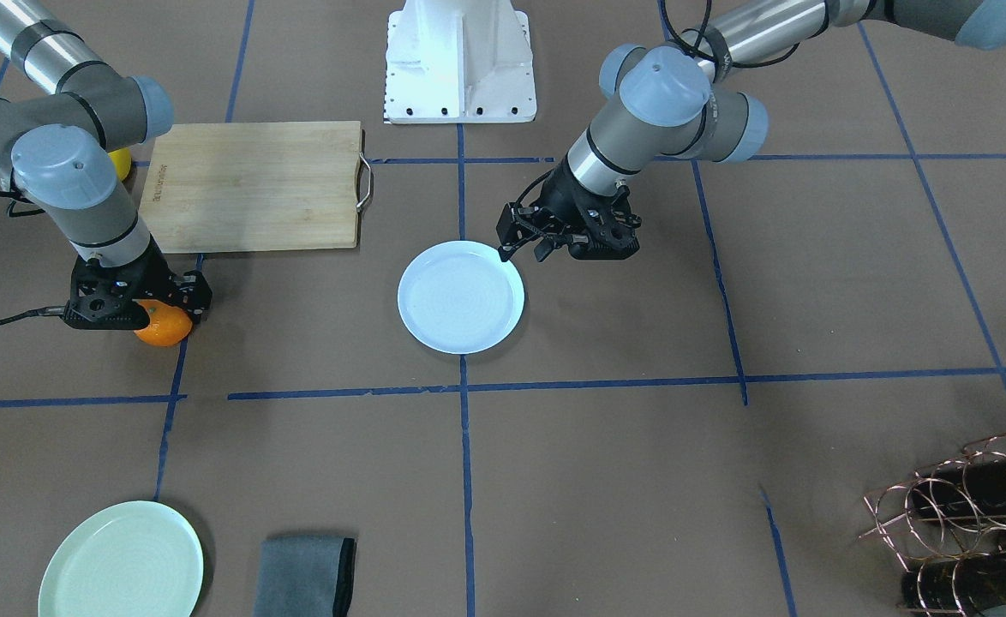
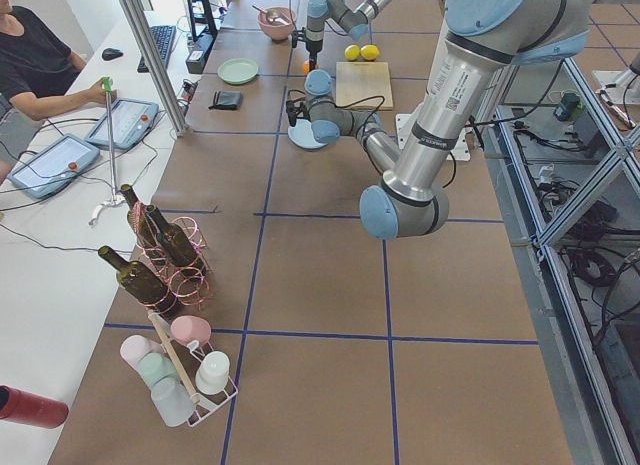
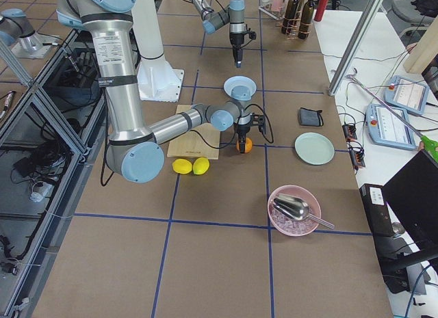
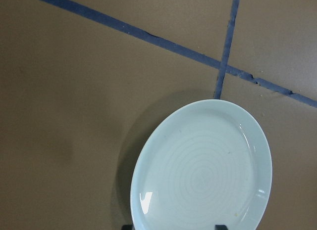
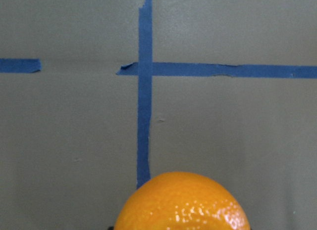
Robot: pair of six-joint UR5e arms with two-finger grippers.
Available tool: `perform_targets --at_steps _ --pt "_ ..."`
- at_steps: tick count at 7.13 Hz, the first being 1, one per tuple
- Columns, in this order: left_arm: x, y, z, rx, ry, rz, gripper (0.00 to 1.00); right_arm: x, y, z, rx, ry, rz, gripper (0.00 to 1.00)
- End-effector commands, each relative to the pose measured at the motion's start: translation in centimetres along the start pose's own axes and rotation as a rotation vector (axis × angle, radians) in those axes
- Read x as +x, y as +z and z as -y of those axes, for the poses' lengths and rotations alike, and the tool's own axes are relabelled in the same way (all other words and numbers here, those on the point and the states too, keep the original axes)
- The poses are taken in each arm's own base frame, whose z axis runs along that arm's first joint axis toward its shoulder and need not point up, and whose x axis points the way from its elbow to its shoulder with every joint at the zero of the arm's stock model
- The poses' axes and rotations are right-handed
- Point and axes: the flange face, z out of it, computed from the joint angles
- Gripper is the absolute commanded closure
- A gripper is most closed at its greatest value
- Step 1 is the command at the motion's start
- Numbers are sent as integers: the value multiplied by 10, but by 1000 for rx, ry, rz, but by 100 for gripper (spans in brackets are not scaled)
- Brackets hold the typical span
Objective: Pick orange to plate
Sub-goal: 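Carry the orange with the right gripper over the white plate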
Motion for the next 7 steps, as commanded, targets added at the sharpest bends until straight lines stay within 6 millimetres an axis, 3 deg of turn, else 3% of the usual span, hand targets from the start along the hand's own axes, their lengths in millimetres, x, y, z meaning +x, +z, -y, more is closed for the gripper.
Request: perform_targets --at_steps 1,2,3,5,6,7 --pt "1 -1 0 0 1 -2 36 -15 -25 -1 9 -17 56 100" --pt "3 -4 -2 0 4 -9 36 -44 -59 0 21 -20 132 100" --pt "11 -17 -7 1 16 -35 36 -111 -85 6 20 65 196 100" --pt "11 -66 -19 16 45 -104 35 -227 -96 -33 -11 125 265 100" --pt "7 -86 -17 27 49 -123 30 -291 -93 -32 9 164 277 100" --pt "7 -87 -18 27 49 -125 30 -338 -93 -21 24 186 280 100"
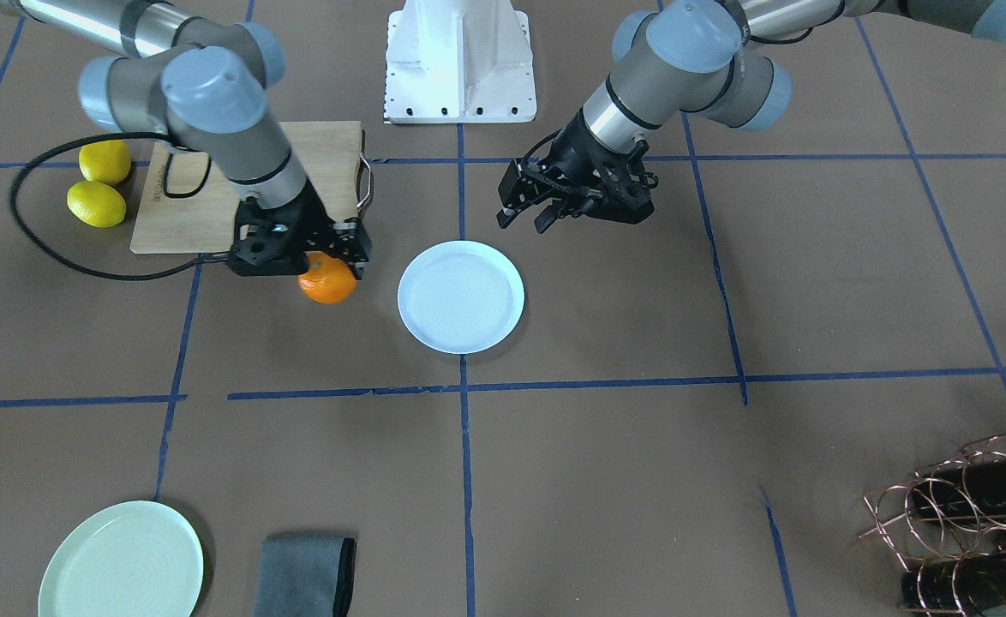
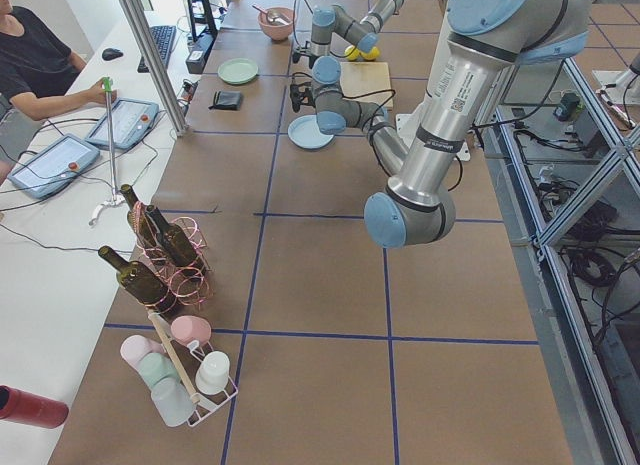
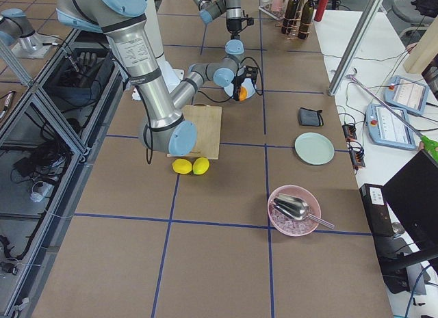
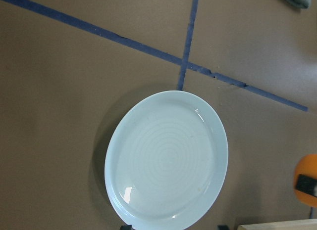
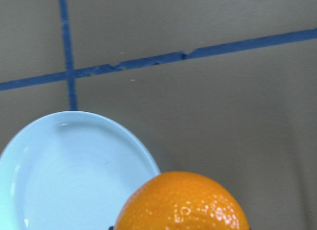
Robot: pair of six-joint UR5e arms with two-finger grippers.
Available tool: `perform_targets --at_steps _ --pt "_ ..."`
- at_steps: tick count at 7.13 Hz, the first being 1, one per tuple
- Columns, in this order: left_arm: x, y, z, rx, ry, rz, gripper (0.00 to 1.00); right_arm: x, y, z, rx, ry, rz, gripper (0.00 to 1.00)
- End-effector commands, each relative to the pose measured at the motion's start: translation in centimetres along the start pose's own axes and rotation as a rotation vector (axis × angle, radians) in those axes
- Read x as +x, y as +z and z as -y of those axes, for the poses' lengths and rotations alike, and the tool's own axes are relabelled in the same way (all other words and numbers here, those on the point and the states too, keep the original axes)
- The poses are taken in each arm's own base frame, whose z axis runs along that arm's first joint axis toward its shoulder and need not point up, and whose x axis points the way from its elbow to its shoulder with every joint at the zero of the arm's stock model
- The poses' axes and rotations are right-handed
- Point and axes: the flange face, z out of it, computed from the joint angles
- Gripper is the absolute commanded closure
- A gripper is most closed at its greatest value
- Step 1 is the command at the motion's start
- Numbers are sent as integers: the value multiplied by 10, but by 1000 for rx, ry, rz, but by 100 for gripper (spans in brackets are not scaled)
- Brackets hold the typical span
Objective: Pick orange to plate
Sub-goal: 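Carry the orange with the right gripper over the white plate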
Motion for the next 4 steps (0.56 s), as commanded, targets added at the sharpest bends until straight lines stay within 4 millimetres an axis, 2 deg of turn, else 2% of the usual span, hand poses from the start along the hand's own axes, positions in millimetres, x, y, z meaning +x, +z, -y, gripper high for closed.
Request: perform_targets --at_steps 1,2,4 --pt "-1 -12 -1 5 4 -12 29 -84 25 -7 35 26 18 100" --pt "-6 -11 1 8 -1 -5 29 -82 37 -16 30 15 22 100" --pt "-9 -11 2 13 -3 0 27 -78 45 -17 26 17 8 100"
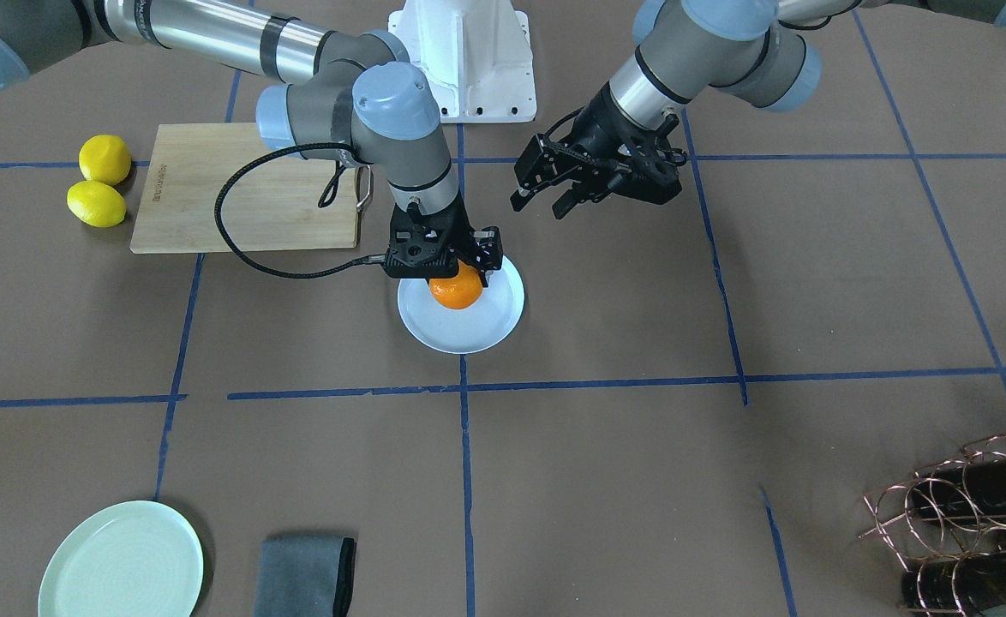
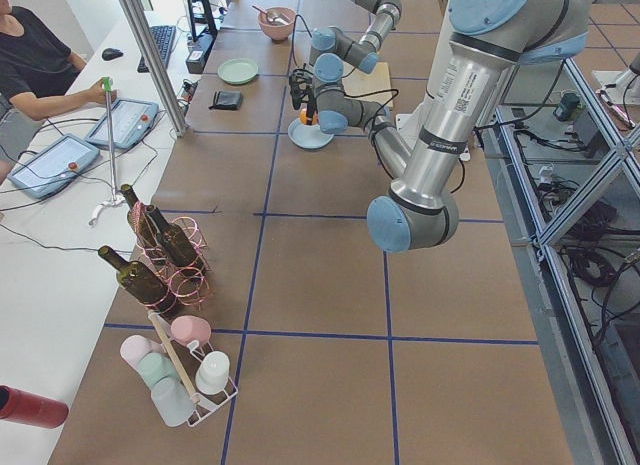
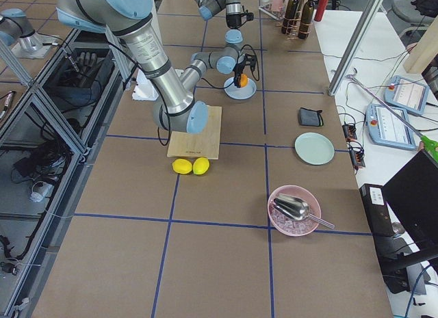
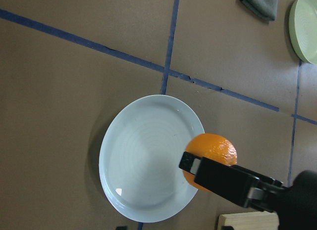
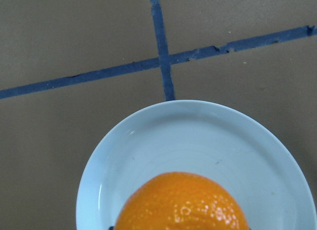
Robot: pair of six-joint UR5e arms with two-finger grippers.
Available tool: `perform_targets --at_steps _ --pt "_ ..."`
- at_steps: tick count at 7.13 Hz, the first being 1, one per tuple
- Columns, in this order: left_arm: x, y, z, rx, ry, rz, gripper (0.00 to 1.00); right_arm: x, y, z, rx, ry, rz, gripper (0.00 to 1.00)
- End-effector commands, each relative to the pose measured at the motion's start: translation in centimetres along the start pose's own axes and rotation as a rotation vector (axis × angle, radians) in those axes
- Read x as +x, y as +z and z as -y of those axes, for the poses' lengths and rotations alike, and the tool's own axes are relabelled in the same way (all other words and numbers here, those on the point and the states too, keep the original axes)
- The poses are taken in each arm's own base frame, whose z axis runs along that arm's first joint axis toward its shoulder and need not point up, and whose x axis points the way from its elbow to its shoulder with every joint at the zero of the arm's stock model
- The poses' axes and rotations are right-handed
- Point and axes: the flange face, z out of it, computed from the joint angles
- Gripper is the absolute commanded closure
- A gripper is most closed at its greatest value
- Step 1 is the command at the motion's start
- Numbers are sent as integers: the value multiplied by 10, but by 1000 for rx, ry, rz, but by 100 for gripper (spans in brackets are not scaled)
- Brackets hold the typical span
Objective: Pick orange to plate
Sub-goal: 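Carry the orange with the right gripper over the white plate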
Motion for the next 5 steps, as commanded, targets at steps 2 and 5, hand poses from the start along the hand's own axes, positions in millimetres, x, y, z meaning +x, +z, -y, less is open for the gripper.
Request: perform_targets --at_steps 2,5 --pt "-1 0 1 2 -1 2 27 4 15 -3 -6 0 -25 59" --pt "-2 -18 22 39 -6 -5 18 -2 10 -5 -2 -12 -11 0"
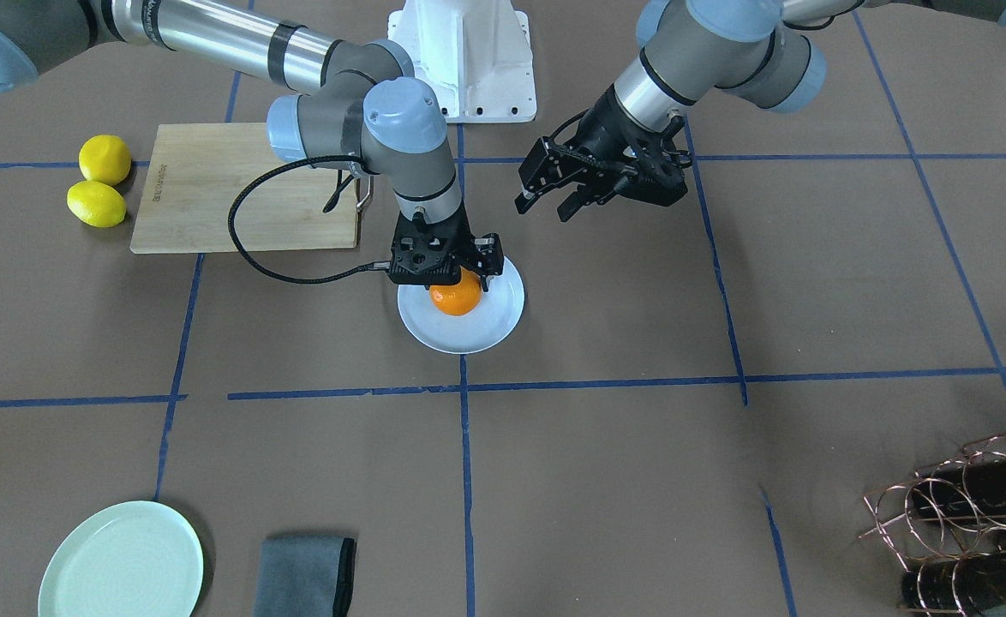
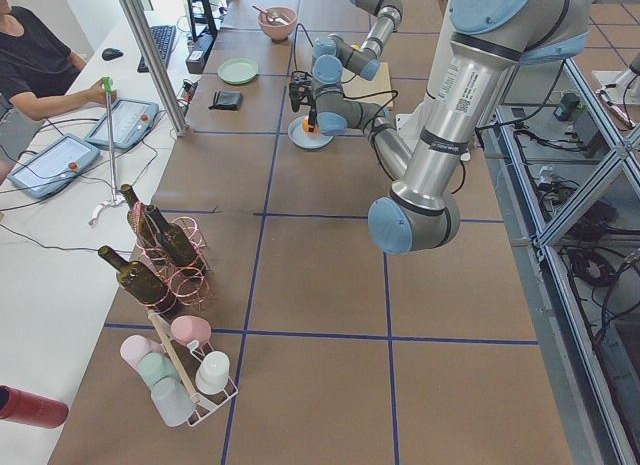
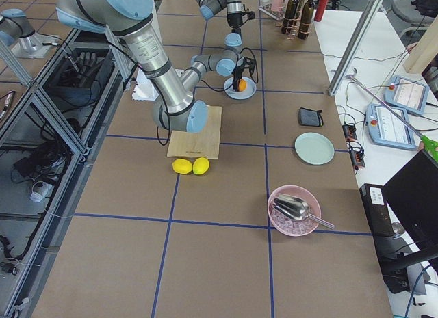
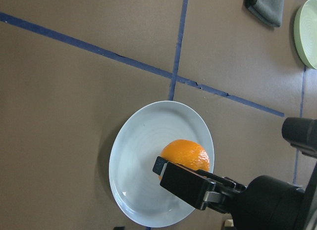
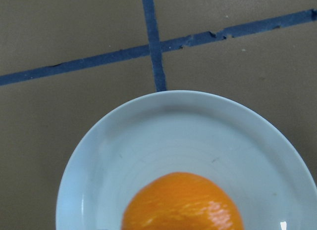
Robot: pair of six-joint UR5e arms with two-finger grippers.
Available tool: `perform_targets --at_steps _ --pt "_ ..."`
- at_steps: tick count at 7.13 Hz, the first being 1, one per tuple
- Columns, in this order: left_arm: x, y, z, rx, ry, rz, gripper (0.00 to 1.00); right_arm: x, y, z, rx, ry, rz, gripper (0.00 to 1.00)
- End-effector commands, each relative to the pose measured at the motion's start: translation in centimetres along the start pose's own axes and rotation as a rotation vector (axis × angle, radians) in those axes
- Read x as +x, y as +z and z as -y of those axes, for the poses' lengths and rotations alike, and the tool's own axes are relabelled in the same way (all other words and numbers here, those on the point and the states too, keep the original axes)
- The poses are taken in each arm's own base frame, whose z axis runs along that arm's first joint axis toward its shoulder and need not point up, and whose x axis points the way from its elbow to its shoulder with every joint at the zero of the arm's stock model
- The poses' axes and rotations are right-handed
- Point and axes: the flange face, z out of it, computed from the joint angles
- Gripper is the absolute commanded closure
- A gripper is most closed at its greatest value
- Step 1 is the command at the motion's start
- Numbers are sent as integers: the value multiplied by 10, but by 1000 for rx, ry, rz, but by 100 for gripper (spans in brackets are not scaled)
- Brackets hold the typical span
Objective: Pick orange to plate
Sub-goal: 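Release the orange onto the plate while the left gripper lets go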
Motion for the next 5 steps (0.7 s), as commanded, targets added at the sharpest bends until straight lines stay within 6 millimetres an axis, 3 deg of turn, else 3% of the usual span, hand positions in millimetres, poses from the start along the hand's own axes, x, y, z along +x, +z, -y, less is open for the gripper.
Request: perform_targets --at_steps 1,2,3,4,5 --pt "-18 -28 34 52 -16 12 0 -1 -14 3 -6 -9 26 0" --pt "-51 -60 51 3 71 35 0 3 -35 14 -22 0 56 0" --pt "-102 -101 64 -2 129 71 0 25 -65 30 -54 14 94 0" --pt "-133 -124 75 16 192 102 0 81 -107 59 -78 45 125 0" --pt "-167 -146 92 28 287 143 0 153 -148 99 -90 31 135 0"
